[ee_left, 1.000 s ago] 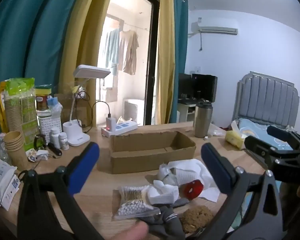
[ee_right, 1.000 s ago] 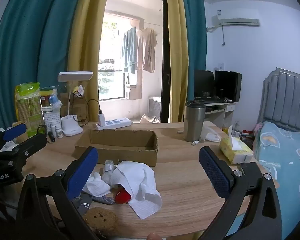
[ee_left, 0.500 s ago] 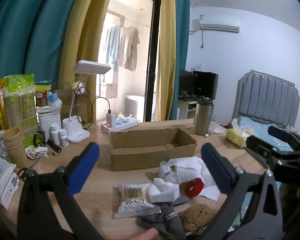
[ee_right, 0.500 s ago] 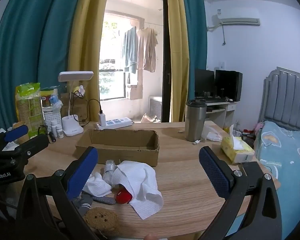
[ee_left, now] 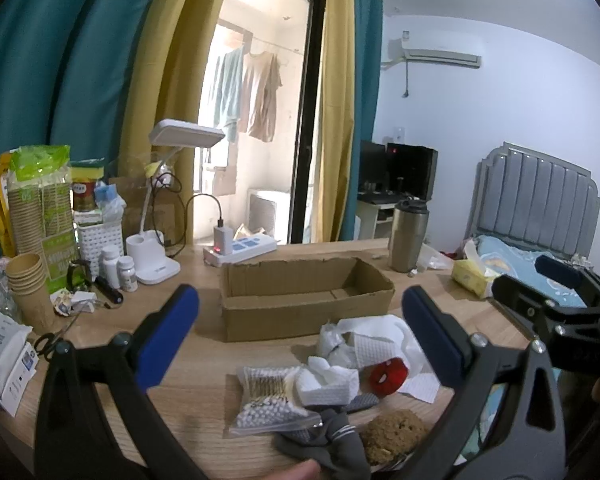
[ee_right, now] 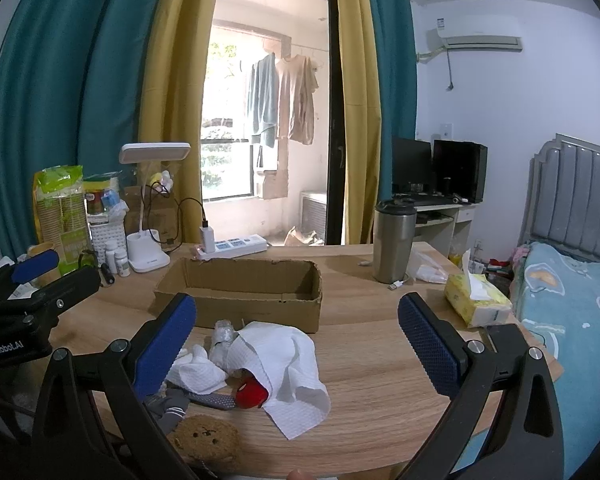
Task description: Organize soft objects
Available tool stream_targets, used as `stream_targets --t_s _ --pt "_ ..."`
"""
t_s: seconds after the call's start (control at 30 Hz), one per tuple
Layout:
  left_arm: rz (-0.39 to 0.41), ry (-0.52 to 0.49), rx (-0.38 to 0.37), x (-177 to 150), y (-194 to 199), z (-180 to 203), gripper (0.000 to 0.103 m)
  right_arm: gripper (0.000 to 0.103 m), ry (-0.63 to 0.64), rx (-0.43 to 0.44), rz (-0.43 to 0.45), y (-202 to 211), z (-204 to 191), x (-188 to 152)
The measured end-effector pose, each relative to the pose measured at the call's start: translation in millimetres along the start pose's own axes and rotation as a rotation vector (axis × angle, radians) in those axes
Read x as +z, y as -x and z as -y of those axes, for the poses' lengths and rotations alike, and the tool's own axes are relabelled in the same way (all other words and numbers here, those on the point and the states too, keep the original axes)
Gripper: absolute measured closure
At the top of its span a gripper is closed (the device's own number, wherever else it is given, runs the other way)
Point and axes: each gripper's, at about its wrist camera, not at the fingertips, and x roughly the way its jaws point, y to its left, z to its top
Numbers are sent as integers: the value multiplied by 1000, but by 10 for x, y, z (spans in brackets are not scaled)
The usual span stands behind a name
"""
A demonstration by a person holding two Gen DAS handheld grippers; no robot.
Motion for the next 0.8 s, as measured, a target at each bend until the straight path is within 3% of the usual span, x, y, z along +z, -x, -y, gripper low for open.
stream_targets --t_s 0.8 --pt "-11 18 3 -27 33 -12 1 0 2 4 -5 -48 -19 -32"
